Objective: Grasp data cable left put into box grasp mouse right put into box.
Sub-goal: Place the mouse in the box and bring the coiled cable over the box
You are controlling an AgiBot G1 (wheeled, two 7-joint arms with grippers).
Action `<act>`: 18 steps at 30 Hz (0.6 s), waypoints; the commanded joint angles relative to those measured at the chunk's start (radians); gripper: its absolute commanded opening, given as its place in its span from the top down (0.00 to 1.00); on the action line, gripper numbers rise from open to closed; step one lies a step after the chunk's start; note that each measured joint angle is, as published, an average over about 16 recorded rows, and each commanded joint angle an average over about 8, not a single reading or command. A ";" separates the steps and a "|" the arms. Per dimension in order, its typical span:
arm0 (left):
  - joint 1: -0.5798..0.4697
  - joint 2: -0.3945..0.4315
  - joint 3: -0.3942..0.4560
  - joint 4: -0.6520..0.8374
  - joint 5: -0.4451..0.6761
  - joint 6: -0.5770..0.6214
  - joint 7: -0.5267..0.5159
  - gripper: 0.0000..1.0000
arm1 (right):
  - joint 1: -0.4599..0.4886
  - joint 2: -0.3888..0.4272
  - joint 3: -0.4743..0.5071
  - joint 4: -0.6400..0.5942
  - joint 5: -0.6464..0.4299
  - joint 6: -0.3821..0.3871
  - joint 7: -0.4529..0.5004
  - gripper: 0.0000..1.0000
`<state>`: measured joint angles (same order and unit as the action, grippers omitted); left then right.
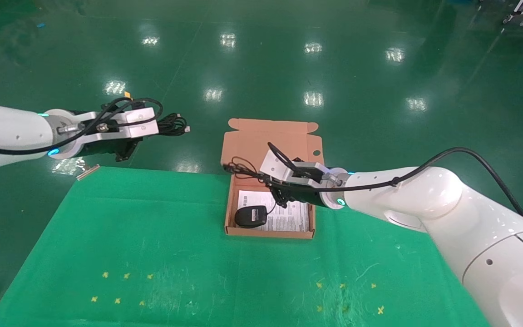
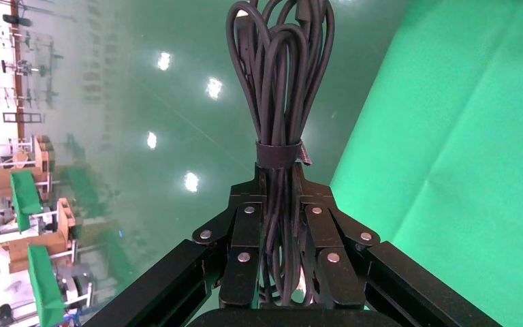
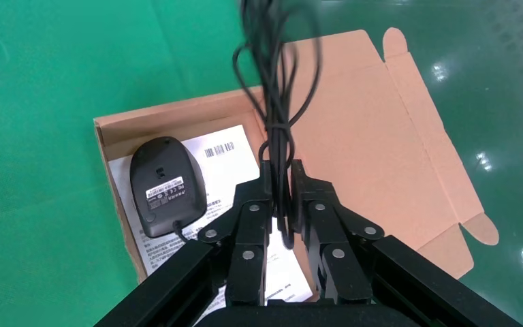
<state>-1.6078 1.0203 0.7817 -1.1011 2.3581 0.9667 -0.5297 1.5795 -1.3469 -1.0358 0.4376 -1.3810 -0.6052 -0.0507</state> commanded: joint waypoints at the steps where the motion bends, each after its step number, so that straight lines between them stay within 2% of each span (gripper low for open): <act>1: 0.001 0.001 0.000 -0.002 -0.001 0.000 0.000 1.00 | -0.002 0.007 0.000 0.010 0.003 0.000 0.001 0.00; 9: 0.028 0.037 0.008 0.009 -0.047 -0.024 0.032 1.00 | 0.006 0.060 0.000 0.052 0.007 -0.007 0.010 0.00; 18: 0.071 0.152 0.036 0.100 -0.106 -0.132 0.141 1.00 | 0.037 0.213 0.007 0.162 -0.010 -0.006 0.039 0.00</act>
<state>-1.5397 1.1779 0.8173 -0.9860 2.2511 0.8317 -0.3838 1.6150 -1.1342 -1.0320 0.6063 -1.3960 -0.6121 -0.0026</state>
